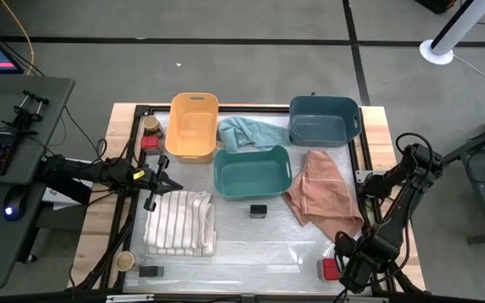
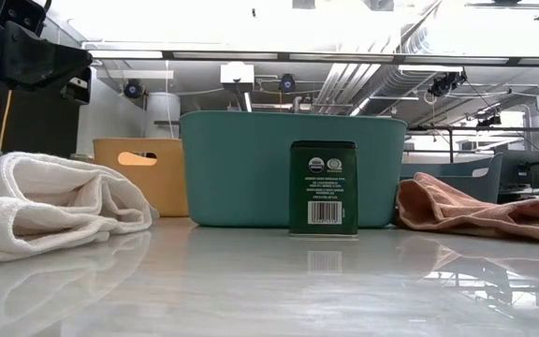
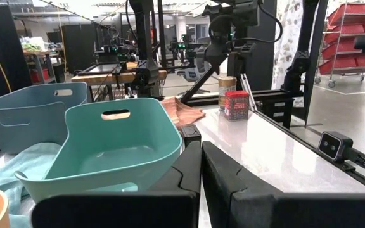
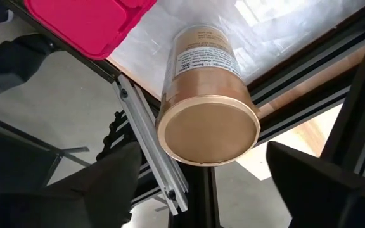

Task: Sort spices by type
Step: Put the bottom right gold seasoning bottle into the blue bin

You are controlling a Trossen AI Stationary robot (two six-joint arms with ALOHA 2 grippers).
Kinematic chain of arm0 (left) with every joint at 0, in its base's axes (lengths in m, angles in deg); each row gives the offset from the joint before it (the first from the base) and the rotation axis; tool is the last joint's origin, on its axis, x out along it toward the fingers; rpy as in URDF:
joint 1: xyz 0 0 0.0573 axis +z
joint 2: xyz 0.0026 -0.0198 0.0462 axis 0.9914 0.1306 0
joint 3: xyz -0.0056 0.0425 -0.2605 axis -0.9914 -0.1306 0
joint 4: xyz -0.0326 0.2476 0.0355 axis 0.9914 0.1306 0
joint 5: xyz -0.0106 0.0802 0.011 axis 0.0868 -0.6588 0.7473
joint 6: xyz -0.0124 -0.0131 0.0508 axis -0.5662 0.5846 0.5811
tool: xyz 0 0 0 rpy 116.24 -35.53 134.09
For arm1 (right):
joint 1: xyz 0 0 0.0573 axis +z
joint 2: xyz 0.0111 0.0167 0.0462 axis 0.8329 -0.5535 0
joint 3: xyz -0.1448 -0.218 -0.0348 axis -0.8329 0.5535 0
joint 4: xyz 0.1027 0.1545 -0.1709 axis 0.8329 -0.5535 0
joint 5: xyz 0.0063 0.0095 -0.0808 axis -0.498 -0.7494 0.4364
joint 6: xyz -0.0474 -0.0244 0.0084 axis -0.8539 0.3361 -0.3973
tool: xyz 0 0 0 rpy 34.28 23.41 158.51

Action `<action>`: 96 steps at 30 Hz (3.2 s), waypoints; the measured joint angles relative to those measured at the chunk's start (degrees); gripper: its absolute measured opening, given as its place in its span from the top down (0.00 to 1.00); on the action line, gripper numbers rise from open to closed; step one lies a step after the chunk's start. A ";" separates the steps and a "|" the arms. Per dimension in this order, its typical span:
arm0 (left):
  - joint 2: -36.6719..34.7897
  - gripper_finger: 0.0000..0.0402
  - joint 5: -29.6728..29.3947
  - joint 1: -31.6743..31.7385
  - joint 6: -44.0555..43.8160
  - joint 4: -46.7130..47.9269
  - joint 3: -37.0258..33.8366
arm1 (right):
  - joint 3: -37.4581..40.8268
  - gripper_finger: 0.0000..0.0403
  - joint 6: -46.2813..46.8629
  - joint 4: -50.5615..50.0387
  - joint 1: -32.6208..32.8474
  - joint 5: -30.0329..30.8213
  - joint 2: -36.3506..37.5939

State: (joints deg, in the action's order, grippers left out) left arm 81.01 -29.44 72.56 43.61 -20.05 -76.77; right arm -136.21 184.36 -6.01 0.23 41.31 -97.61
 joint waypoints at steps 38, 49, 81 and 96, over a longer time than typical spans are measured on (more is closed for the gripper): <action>-0.02 1.00 0.00 0.00 0.00 -0.01 -0.01 | -0.02 0.08 -2.77 -0.64 0.07 -2.00 -4.90; -0.01 1.00 0.00 -0.01 0.00 0.00 -0.01 | -0.04 0.09 -2.59 -0.54 0.05 -2.47 -7.44; -0.02 1.00 0.01 -0.01 0.00 0.00 -0.02 | -32.55 0.32 -13.89 -24.04 -21.84 37.84 3.58; -0.02 1.00 0.00 -0.01 0.00 0.00 0.00 | -24.60 0.32 -50.88 -24.61 -86.51 41.84 5.35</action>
State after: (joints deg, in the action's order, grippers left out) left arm 80.99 -29.44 72.55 43.61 -20.05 -76.77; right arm -160.80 133.48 -30.62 -86.29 83.15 -92.25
